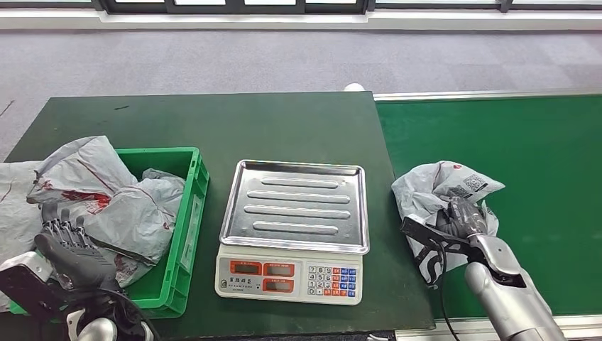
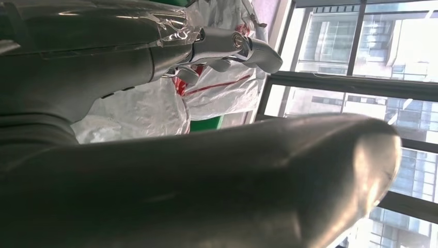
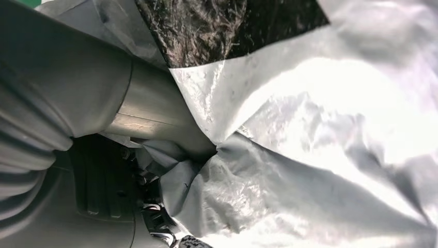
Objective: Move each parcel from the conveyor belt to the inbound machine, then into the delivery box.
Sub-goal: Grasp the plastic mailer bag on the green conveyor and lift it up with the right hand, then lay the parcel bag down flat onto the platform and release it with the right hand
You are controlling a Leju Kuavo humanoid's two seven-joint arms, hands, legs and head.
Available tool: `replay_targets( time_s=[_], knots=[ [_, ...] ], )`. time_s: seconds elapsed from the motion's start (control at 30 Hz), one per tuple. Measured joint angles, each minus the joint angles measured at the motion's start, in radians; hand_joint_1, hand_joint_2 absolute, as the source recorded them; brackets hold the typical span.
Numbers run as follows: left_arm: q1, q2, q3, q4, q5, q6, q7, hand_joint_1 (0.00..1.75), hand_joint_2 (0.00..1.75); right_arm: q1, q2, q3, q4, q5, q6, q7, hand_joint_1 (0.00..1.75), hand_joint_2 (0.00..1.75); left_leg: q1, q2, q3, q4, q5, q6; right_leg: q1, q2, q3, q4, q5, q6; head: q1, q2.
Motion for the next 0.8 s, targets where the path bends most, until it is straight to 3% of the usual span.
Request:
replay_targets(
  time_s=[0.1,0.27,0.33,0.6,0.8],
  knots=[
    [0.002,-0.002,0.004,-0.005,-0.001,-0.001,0.001,0.00,0.00,0.023,0.007,-0.019,-0.049,0.013,-0.032,-0.008,1.75,1.75,0.000,-0.001,-0.001,0.000,0.000,0.000,0.000,-0.002,-0.001,0.000,0.000,0.000,0.000,0.000],
    [-0.004,-0.012,0.004,-0.002,-0.009,-0.012,0.005,0.00,0.00,0.180,0.066,-0.148,-0.353,0.039,-0.335,-0.034,1.75,1.75,0.000,-0.010,-0.003,0.000,0.000,0.000,0.000,-0.010,0.000,0.000,-0.003,0.000,0.000,0.000],
    [-0.011,-0.013,0.004,0.005,-0.013,-0.015,0.004,0.00,0.00,0.246,0.097,-0.210,-0.492,0.029,-0.390,-0.059,1.75,1.75,0.000,-0.011,-0.003,0.000,0.000,0.000,0.000,-0.011,0.000,0.000,-0.004,0.000,0.000,0.000],
    [-0.029,-0.014,-0.017,0.007,-0.056,-0.069,-0.026,0.00,0.00,0.381,0.223,-0.382,-0.831,-0.016,-0.484,-0.243,1.75,1.75,0.000,-0.008,-0.003,0.000,-0.001,-0.001,0.000,-0.009,-0.003,0.000,-0.006,-0.001,0.000,0.000],
    [-0.033,-0.014,-0.027,0.002,-0.062,-0.073,-0.028,0.00,0.00,0.407,0.272,-0.436,-0.919,-0.021,-0.486,-0.257,1.75,1.75,0.000,-0.007,-0.003,0.000,-0.001,-0.001,-0.001,-0.008,-0.003,0.000,-0.005,-0.001,0.000,0.000]
  ],
)
